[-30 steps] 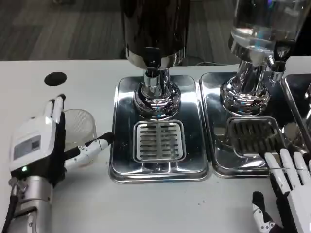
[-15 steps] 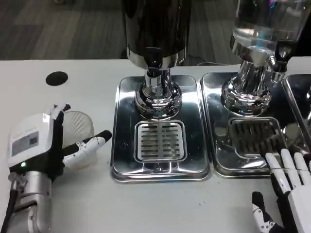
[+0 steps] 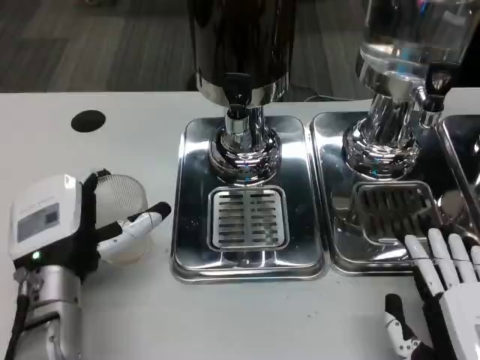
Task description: Grasp the cup under the faucet to collect the drink, then remove the cup.
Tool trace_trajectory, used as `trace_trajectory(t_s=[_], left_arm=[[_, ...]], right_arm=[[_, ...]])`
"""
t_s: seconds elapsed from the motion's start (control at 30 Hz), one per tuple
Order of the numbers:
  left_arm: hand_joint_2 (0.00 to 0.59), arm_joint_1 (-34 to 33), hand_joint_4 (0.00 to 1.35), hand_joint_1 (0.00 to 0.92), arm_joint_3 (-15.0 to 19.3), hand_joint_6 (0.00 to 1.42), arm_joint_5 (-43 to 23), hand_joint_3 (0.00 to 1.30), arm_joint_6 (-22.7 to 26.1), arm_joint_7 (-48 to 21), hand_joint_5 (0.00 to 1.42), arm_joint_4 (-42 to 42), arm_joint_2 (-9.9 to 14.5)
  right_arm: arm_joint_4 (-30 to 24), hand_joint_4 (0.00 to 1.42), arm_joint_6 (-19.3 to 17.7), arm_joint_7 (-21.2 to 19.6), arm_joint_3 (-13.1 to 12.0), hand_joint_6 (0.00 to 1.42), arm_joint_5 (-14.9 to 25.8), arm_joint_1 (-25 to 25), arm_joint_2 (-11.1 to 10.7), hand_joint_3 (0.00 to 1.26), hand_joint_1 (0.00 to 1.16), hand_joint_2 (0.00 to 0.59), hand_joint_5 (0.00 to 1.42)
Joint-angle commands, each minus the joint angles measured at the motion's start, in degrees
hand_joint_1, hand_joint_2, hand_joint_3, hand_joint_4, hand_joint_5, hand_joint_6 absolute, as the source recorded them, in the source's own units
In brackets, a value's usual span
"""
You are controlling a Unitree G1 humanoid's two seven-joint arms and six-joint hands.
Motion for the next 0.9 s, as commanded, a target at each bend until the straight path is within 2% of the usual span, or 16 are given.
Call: trace_trajectory(t_s=[0.03, 0.17, 0.33, 0.47, 0.57, 0.67, 0.9], left_arm=[[0.009, 1.76, 0.1, 0.001, -0.98, 0.61, 2.11, 0.23, 1.31, 0.69, 0.41, -2.82, 0.79], [0.002, 3.65, 0.1, 0.0, -0.35, 0.63, 2.34, 0.24, 1.29, 1.08, 0.41, -5.52, 0.62], [0.0, 5.58, 0.06, 0.0, 0.48, 0.63, 1.82, 0.18, 0.86, 1.96, 0.39, -7.02, 0.31], [0.001, 9.72, 0.01, 0.0, 3.01, 0.64, -0.16, 0.12, -0.82, 6.82, 0.39, -9.22, -1.46], [0.0, 11.84, 0.0, 0.0, 3.45, 0.45, -0.51, 0.01, -2.58, 10.03, 0.27, -9.3, -1.74], [0.003, 13.09, 0.0, 0.0, 3.87, 0.34, -1.61, 0.0, -4.36, 11.71, 0.19, -9.06, -1.75], [0.019, 12.6, 0.0, 0.007, 4.29, 0.34, -3.42, 0.0, -4.91, 10.44, 0.19, -6.84, -1.32]], right_arm=[[0.92, 0.0, -0.72, -0.16, -0.07, 0.02, 0.84, -0.02, 0.21, 0.1, 0.32, 0.49, 0.0], [0.97, 0.0, -1.15, -0.43, -0.12, 0.02, 1.33, 0.12, 0.17, 0.11, 0.32, 0.49, 0.0], [0.63, 0.0, -1.4, -0.62, 0.0, 0.02, 1.1, 0.35, 0.3, 0.11, 0.32, 0.49, 0.0], [0.75, 0.0, -1.49, -0.69, -0.09, 0.02, 1.26, 0.47, 0.48, 0.11, 0.32, 0.486, 0.0], [0.93, 0.0, -1.62, -0.72, -0.1, 0.02, 1.36, 0.69, 0.5, 0.11, 0.32, 0.484, 0.0], [0.94, 0.0, -1.64, -0.73, -0.07, 0.02, 1.28, 0.87, 0.46, 0.12, 0.31, 0.482, 0.0], [0.2, 0.0, -1.68, -0.59, -0.07, 0.02, 1.08, 1.29, 0.44, 0.12, 0.31, 0.481, 0.0]])
